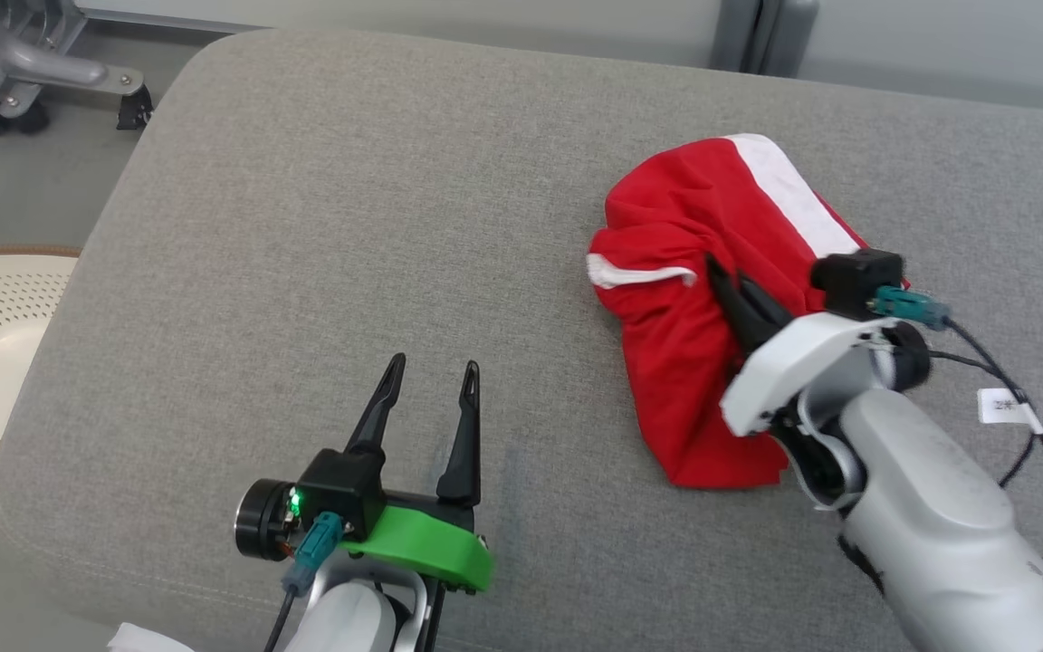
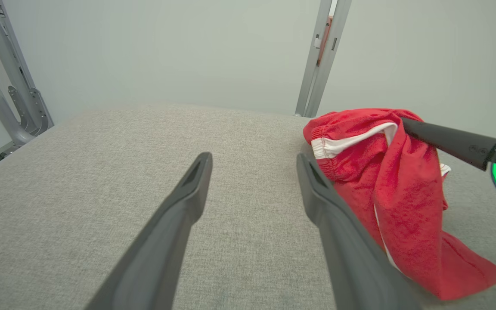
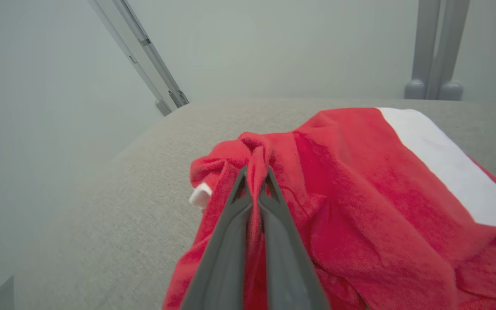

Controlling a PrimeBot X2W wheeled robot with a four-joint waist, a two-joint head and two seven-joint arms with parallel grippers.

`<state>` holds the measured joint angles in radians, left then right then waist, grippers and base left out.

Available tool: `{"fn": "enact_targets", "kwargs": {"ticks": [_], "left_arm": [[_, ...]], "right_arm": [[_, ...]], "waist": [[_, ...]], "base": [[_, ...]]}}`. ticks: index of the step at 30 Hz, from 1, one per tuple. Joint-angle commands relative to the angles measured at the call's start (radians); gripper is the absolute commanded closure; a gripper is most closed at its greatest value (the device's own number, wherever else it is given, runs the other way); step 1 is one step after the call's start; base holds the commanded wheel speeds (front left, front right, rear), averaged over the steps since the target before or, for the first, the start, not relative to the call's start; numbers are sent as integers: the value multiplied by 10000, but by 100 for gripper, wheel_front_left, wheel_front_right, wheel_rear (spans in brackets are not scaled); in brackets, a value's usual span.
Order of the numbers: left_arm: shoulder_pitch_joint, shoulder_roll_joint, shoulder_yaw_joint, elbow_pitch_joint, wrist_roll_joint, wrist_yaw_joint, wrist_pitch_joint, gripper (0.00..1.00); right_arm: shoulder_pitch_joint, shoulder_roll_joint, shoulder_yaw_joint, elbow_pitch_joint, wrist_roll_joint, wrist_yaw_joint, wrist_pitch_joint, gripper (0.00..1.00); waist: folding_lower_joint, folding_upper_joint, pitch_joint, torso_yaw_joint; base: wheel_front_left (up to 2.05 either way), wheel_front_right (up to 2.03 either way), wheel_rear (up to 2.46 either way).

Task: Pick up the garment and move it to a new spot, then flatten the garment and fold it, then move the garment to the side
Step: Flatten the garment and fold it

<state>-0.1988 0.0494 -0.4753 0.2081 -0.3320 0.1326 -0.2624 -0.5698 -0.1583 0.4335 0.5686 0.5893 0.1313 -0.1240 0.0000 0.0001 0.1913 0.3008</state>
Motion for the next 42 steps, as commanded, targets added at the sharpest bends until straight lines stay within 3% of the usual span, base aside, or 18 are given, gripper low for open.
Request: {"fn": "enact_targets", "kwargs": {"ticks": [1, 7, 8, 9, 16, 23, 31, 39, 42], "left_arm": [[-187, 28, -7, -29, 87, -3, -29, 0], [-282, 28, -122, -59, 4, 65, -29, 0], [-289, 30, -122, -43, 7, 73, -29, 0], [-304, 30, -115, -25, 20, 82, -29, 0], [-380, 30, 156, 120, 133, 19, -29, 0], [-300, 30, 893, 196, 263, -131, -29, 0], [-201, 30, 1655, 258, 540, -450, -29, 0], [-452, 30, 1701, 336, 526, -623, -29, 0], [-440, 30, 1570, 333, 453, -601, -30, 0]], "right_arm": [[169, -119, -171, 269, 40, -4, 127, 100], [-127, -464, -866, 1661, -564, -5, 165, 100], [-164, -456, -890, 1758, -681, -5, 79, 75], [-204, -426, -889, 1874, -798, -5, -22, 0], [-210, -198, -963, 1949, -1156, -5, -827, 0], [1038, -412, -1302, 760, -1586, -7, -1284, 0], [3007, -101, -2159, -923, -2058, -7, -1392, 0], [3824, 62, -1546, -1646, -2481, -7, -1270, 0], [3865, -125, -880, -1839, -2381, -7, -1092, 0]], "waist": [[0, -1, 146, -89], [0, -1, 390, -116], [0, -1, 407, -129], [0, -1, 422, -151], [0, -1, 225, -546], [0, -1, -153, -1354], [0, -1, -252, -2055], [0, -1, -114, -2475], [0, -1, -97, -2415]], "base": [[0, 0, 0], [0, 0, 0], [0, 0, 0], [0, 0, 0], [0, 0, 0], [0, 0, 0], [0, 0, 0], [0, 0, 0], [0, 0, 0]]}}
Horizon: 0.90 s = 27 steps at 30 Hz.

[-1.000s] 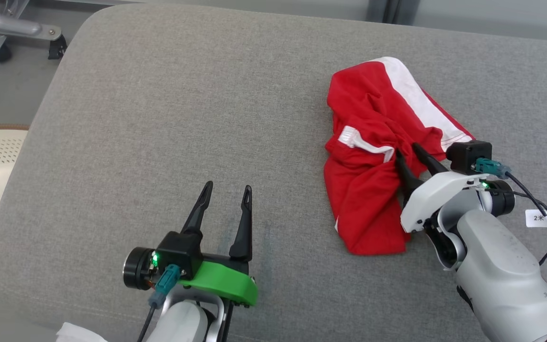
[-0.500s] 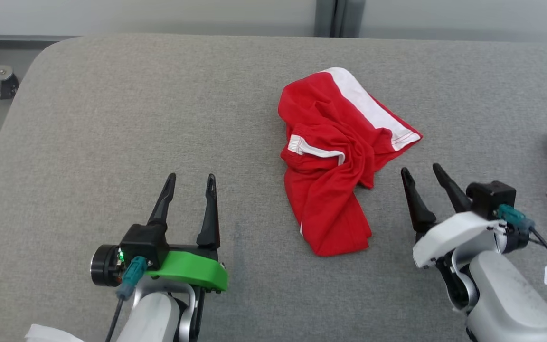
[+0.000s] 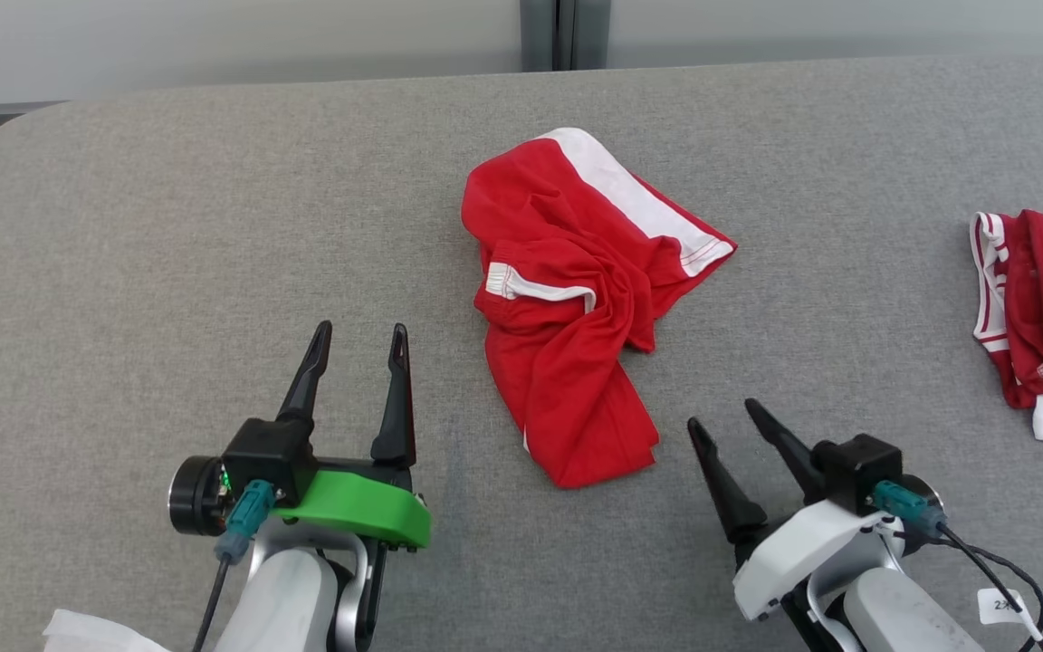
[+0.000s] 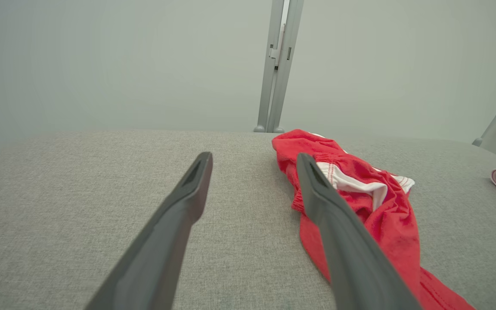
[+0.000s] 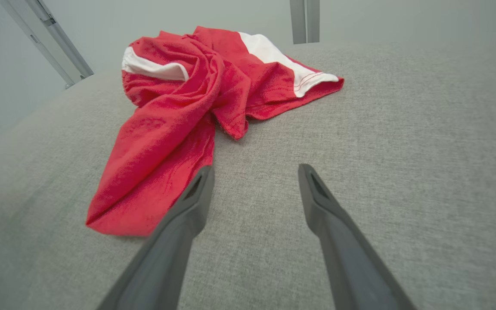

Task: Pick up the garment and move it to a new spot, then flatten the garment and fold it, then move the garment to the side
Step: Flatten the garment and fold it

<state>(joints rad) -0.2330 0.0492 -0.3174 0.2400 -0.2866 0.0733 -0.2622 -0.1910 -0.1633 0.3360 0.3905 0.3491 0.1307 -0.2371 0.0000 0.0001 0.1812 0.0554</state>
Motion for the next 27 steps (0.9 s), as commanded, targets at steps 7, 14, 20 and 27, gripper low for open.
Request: {"fn": "enact_targets", "kwargs": {"ticks": [7, 14, 20, 27], "left_arm": [[32, 32, -328, 70, -152, 8, -31, 0], [157, 32, -435, 78, -231, 65, -31, 0], [186, 32, -526, 40, -309, 132, -31, 0], [177, 32, -569, 6, -345, 165, -31, 0]], "right_arm": [[60, -756, 1605, -202, 224, -1, 500, 0], [-290, -1376, 2637, -100, -114, -1, 683, 0], [-622, -1456, 2712, 257, -692, -1, 574, 0], [-939, -1462, 3018, 612, -698, -1, 740, 100]], "waist": [[0, -1, -18, 504], [0, -1, -44, 931], [0, -1, -23, 1149], [0, -1, 71, 1294]], "base": [[0, 0, 0], [0, 0, 0], [0, 0, 0], [0, 0, 0]]}}
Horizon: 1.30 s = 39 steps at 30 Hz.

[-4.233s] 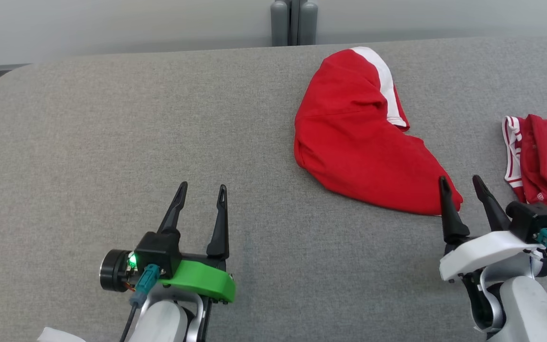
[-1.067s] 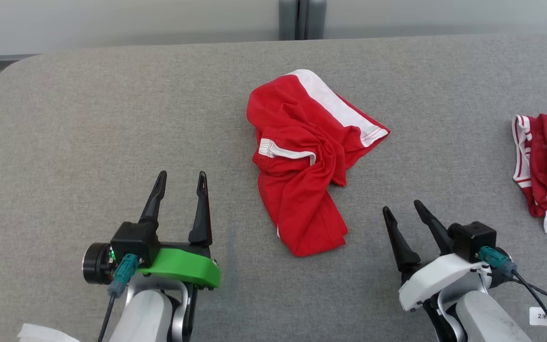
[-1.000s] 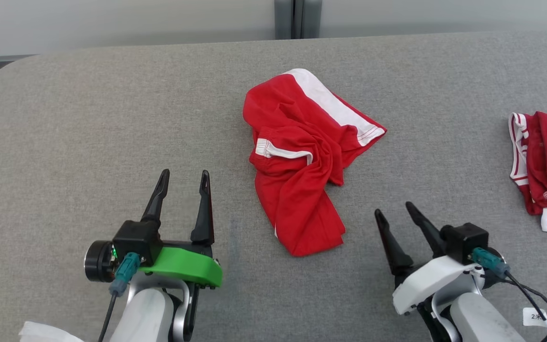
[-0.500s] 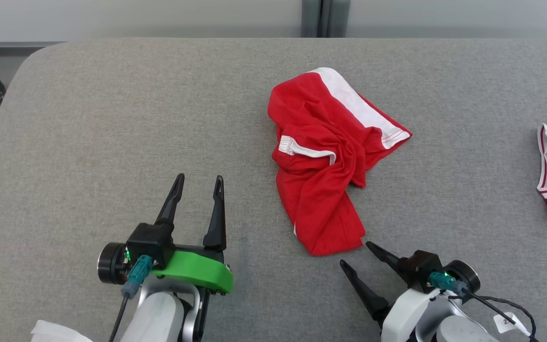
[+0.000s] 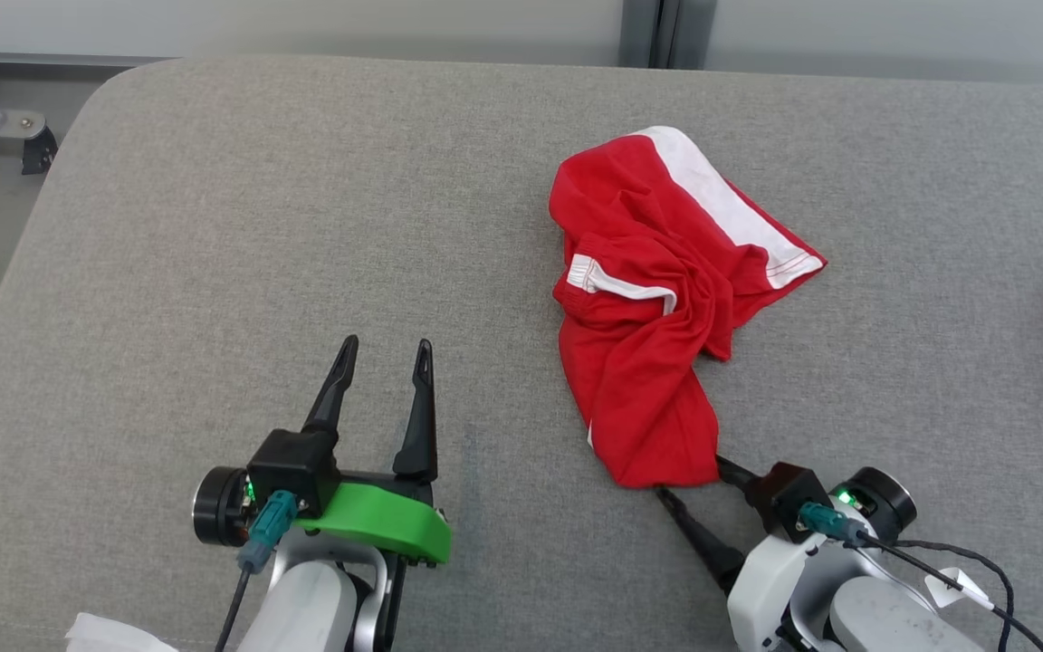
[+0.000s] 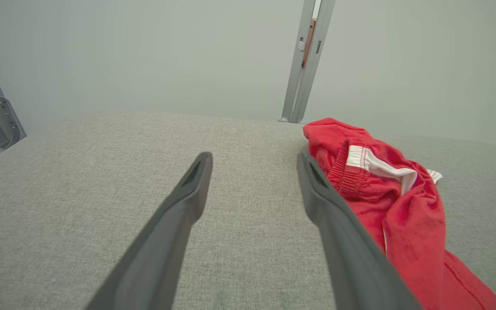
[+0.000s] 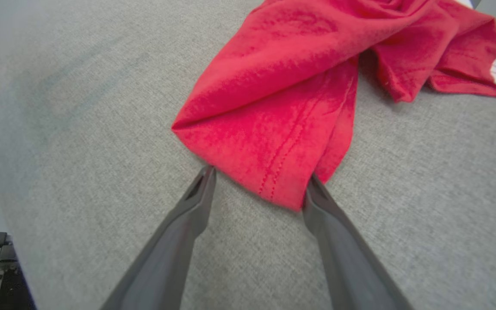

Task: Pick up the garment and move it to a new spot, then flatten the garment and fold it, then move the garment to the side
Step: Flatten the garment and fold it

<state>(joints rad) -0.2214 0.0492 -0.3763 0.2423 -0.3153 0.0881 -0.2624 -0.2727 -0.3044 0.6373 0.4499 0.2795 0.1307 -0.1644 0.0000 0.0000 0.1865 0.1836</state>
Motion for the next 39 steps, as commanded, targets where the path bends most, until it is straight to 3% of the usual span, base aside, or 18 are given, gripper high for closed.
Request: {"fn": "enact_targets", "kwargs": {"ticks": [1, 9, 15, 21, 26, 27, 28, 39], "left_arm": [[56, 32, 27, -17, -54, 24, -29, 0], [134, 32, 159, 75, -45, 51, -29, 0], [206, 32, 167, 74, -109, 48, -29, 0], [240, 32, 142, 27, -148, 52, -29, 0], [171, 32, 90, 19, -161, 48, -29, 0], [152, 32, 83, 18, -166, 49, -29, 0], [138, 32, 82, 18, -168, 47, -29, 0], [17, 32, 13, -308, -138, -339, -29, 0]], "right_arm": [[-160, -63, 23, 62, 9, -1, 19, 100], [-373, -306, -652, 176, 335, -1, -14, 100], [-441, -1179, -1299, -303, 1321, -1, 739, 100], [-249, -2063, -2593, -220, 1945, -3, 2090, 100], [-97, -1884, -3450, 39, 1824, -1, 2503, 100], [-67, -1829, -3571, 44, 1700, -1, 2425, 80], [-31, -1743, -3650, 49, 1621, -1, 2366, 0], [624, -5, -5119, -1170, 735, -1, 302, 0]], "waist": [[0, 0, 26, 14], [0, 0, -146, -185], [0, 0, -353, -442], [0, 0, -385, -612], [0, 0, -329, -652], [0, 0, -315, -659], [0, 0, -306, -668], [0, 0, -230, -1281]], "base": [[0, 0, 0], [0, 0, 0], [0, 0, 0], [0, 0, 0], [0, 0, 0], [0, 0, 0], [0, 0, 0], [0, 0, 0]]}}
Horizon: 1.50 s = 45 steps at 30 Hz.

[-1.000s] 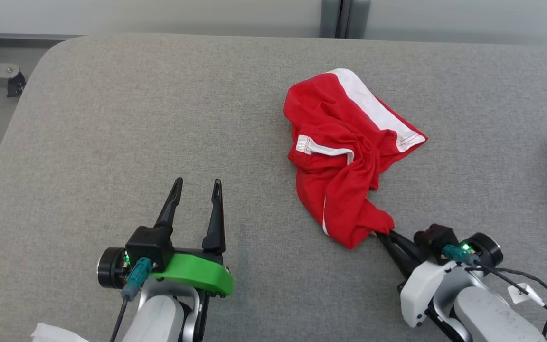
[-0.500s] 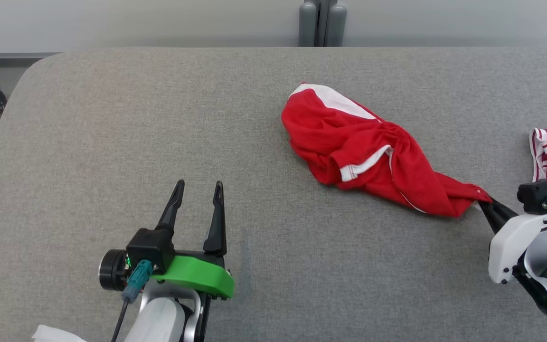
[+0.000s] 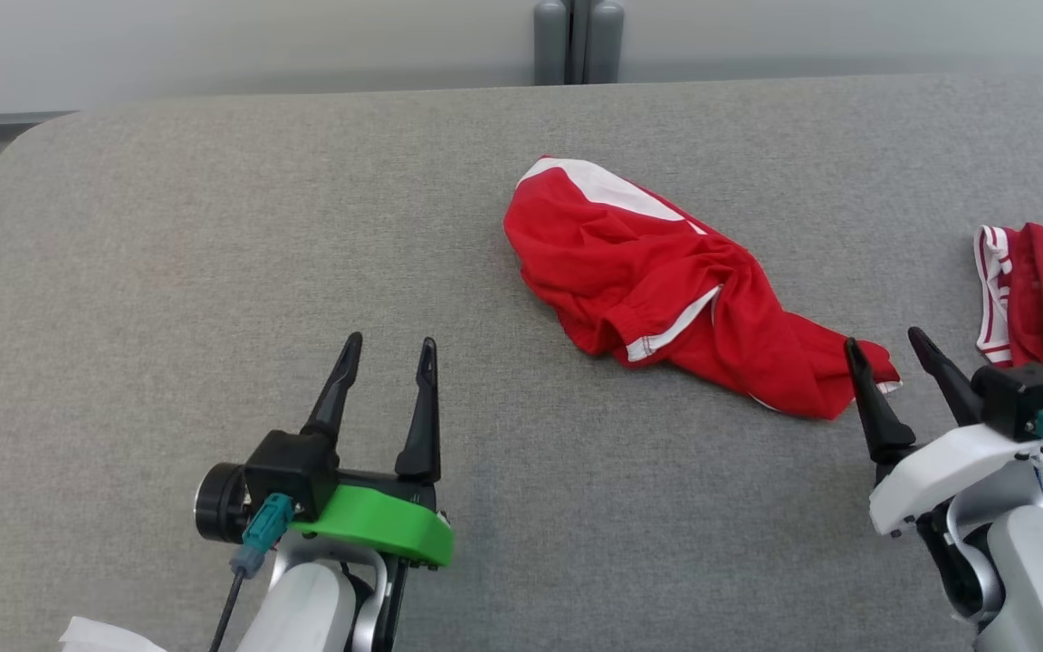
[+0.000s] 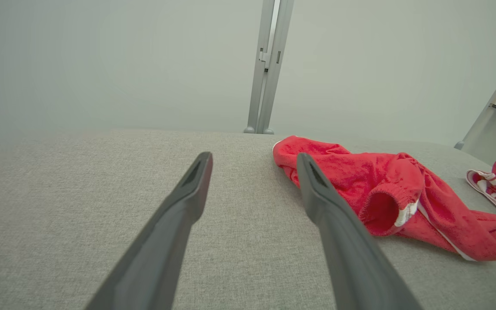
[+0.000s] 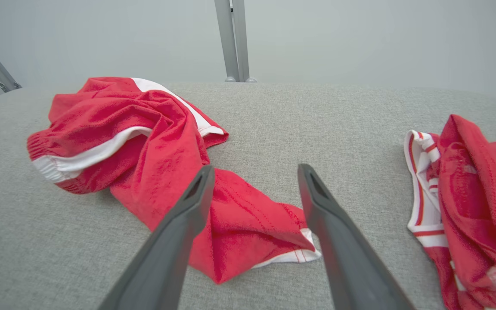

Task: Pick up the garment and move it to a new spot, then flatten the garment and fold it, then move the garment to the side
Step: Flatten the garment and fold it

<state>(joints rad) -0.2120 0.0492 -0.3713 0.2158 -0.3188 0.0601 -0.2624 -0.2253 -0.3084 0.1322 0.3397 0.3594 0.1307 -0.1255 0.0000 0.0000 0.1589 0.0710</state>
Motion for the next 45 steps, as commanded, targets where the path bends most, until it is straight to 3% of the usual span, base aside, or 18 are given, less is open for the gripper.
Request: {"fn": "enact_targets", "kwargs": {"ticks": [1, 7, 10, 22, 30, 35, 36, 37, 38, 45], "left_arm": [[-85, 32, -75, -73, -173, -106, -29, 0], [-336, 35, -1095, 98, -790, -849, -30, 0], [-632, 42, -1730, 630, -769, -976, -29, 0], [-2625, 39, -3549, 3388, -2555, -653, -12, 0], [-3230, 42, -3897, 3881, -3284, -435, -13, 0], [-3416, 41, -3929, 3992, -3696, -622, -14, 0], [-3435, 42, -3949, 4012, -3736, -688, -14, 40], [-3464, 41, -3966, 4015, -3785, -715, -14, 66], [-3493, 43, -3966, 3993, -3808, -763, -14, 100], [-3404, 46, -3766, 3627, -3611, -688, -16, 100]], "right_arm": [[235, 140, -114, -184, -96, -1, -183, 0], [808, 794, -311, -821, -411, -1, -635, 0], [706, 955, -317, -886, -537, -1, -667, 0], [334, 1003, -152, -843, -586, -1, -742, 0], [269, 1034, -187, -715, -611, -1, -831, 0], [219, 1040, -193, -626, -650, -1, -884, 0], [209, 1046, -181, -606, -666, -1, -893, 0], [206, 1052, -176, -583, -676, -1, -904, 0], [207, 1054, -171, -562, -697, -1, -911, 0], [200, 1001, -38, -293, -572, -1, -839, 0]], "waist": [[0, 0, 63, -206], [0, 0, 309, -762], [0, 0, 432, -1066], [0, 0, 842, -2038], [0, 0, 933, -2214], [0, 0, 957, -2199], [0, 0, 955, -2193], [0, 0, 947, -2178], [0, 0, 940, -2163], [0, 0, 837, -1838]], "base": [[0, 0, 0], [0, 0, 0], [0, 0, 0], [0, 0, 0], [0, 0, 0], [0, 0, 0], [0, 0, 0], [0, 0, 0], [0, 0, 0], [0, 0, 0]]}}
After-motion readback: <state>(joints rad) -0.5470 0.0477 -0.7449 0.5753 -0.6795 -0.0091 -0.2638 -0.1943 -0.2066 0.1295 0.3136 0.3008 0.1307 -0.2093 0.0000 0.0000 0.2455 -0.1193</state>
